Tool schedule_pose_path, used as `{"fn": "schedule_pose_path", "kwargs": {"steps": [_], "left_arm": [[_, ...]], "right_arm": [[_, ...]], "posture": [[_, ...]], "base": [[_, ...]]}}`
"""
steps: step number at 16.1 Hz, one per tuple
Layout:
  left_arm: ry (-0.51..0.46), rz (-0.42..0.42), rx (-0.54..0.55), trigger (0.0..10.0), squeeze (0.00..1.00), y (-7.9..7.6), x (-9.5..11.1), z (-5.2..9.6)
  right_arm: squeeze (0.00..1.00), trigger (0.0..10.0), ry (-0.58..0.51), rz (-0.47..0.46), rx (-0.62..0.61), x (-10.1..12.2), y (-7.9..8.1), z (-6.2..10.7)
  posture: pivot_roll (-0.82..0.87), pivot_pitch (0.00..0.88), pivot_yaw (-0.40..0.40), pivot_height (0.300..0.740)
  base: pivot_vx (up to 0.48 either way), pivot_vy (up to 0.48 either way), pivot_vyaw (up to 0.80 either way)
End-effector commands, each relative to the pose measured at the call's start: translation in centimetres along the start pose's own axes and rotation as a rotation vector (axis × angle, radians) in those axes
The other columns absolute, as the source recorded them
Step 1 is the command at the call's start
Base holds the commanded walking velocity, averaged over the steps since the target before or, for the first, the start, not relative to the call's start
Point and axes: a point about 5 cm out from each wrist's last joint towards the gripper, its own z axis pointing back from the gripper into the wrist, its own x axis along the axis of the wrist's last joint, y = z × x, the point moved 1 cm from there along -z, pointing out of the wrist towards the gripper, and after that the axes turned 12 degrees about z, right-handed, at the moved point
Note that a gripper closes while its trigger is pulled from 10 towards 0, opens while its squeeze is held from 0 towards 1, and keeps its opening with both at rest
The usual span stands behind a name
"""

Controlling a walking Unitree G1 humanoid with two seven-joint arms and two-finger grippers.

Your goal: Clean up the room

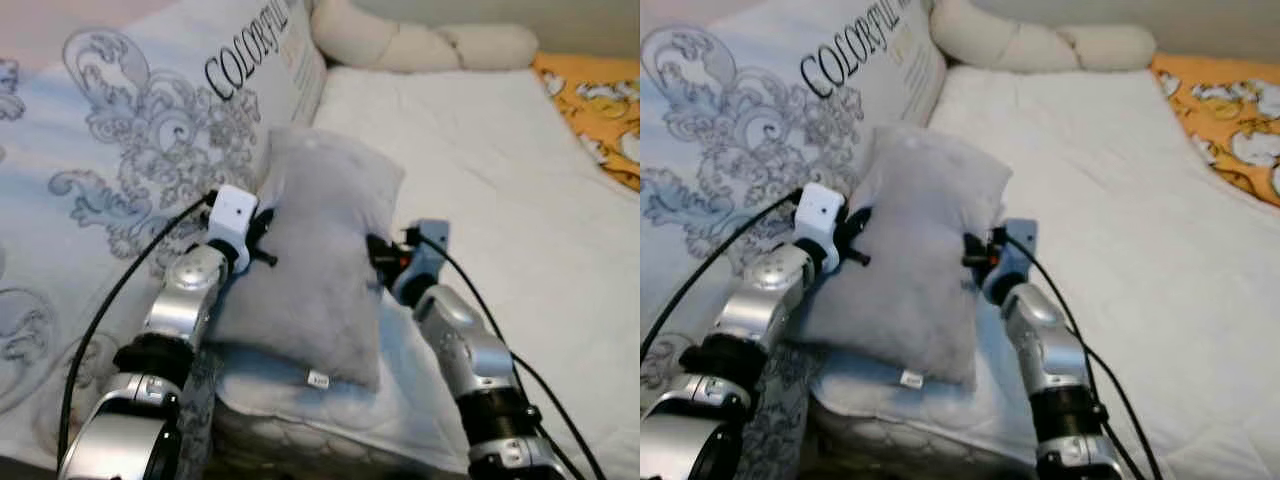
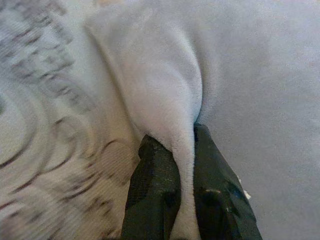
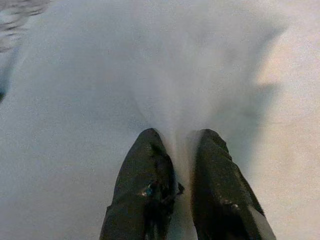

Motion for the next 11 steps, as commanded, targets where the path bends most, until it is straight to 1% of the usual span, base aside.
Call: {"fn": "schedule_pose_path", "kwargs": {"steps": [1, 4, 7, 9, 10, 11], "left_arm": [[-0.026, -0.053, -0.005, 10.0, 0.00, -0.1, 0.9, -0.3], [-0.026, -0.103, -0.025, 10.0, 0.00, -0.3, 1.1, -0.6], [-0.010, -0.211, -0.039, 10.0, 0.00, 0.0, 1.5, -1.1], [0.004, -0.296, -0.053, 10.0, 0.00, 0.4, 2.2, -1.5], [0.012, -0.339, -0.057, 10.0, 0.00, 0.7, 2.7, -1.8], [0.021, -0.391, -0.058, 10.0, 0.00, 1.4, 4.0, -2.2]], "right_arm": [[1.00, 10.0, -0.018, 0.021, -0.080, 0.3, -1.7, 0.3], [1.00, 10.0, -0.023, 0.005, -0.059, -0.1, -1.7, 0.7], [1.00, 10.0, -0.023, 0.044, -0.049, -0.3, -1.7, 0.9], [1.00, 10.0, -0.069, 0.061, 0.030, 0.5, -1.5, 1.2], [1.00, 10.0, -0.090, 0.081, 0.090, 0.9, -1.3, 1.4], [1.00, 10.0, -0.115, 0.105, 0.212, 1.6, -0.9, 2.1]], "posture": [[-0.05, 0.000, 0.039, 0.740], [-0.05, 0.000, 0.042, 0.740], [-0.05, 0.000, 0.039, 0.740], [-0.05, 0.000, 0.038, 0.740], [-0.06, 0.000, 0.040, 0.740], [-0.06, 0.000, 0.041, 0.740]], "base": [[0.000, 0.000, 0.00], [0.000, 0.000, 0.00], [0.000, 0.000, 0.00], [0.000, 0.000, 0.00], [0.000, 0.000, 0.00], [0.000, 0.000, 0.00]]}}
